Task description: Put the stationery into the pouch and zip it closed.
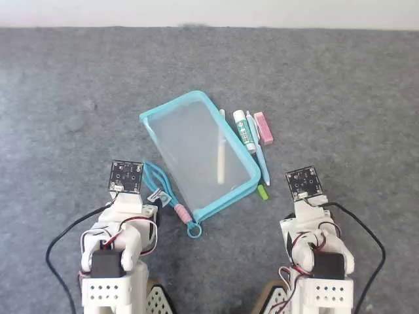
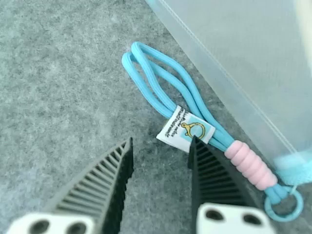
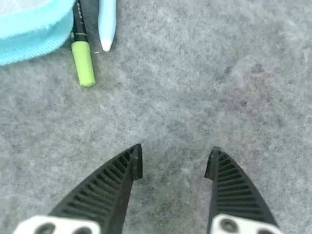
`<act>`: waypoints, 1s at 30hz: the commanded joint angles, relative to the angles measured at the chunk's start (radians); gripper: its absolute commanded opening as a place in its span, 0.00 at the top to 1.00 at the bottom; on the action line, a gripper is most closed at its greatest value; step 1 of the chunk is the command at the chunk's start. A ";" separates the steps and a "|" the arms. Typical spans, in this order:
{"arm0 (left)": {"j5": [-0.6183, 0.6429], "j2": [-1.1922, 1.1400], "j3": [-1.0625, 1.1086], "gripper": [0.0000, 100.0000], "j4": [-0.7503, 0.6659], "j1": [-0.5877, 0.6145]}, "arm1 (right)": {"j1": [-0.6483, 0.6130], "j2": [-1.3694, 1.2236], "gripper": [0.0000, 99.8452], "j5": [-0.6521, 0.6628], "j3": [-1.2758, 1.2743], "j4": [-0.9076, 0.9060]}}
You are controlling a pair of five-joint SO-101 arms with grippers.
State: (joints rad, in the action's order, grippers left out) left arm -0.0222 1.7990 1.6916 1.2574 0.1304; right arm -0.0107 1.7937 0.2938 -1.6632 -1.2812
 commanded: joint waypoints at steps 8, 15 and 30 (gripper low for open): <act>0.017 0.018 -0.008 0.82 0.003 0.006 | 0.004 0.019 0.79 0.011 -0.020 0.022; 0.017 0.018 -0.008 0.82 0.003 0.006 | 0.004 0.019 0.79 0.011 -0.020 0.024; 0.017 0.018 -0.008 0.82 0.003 0.006 | -0.004 0.021 0.79 0.011 -0.020 0.045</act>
State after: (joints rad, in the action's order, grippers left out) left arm -0.0207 1.7990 1.6916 1.2574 0.1304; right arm -0.0107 1.7937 0.2938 -1.6632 -1.2566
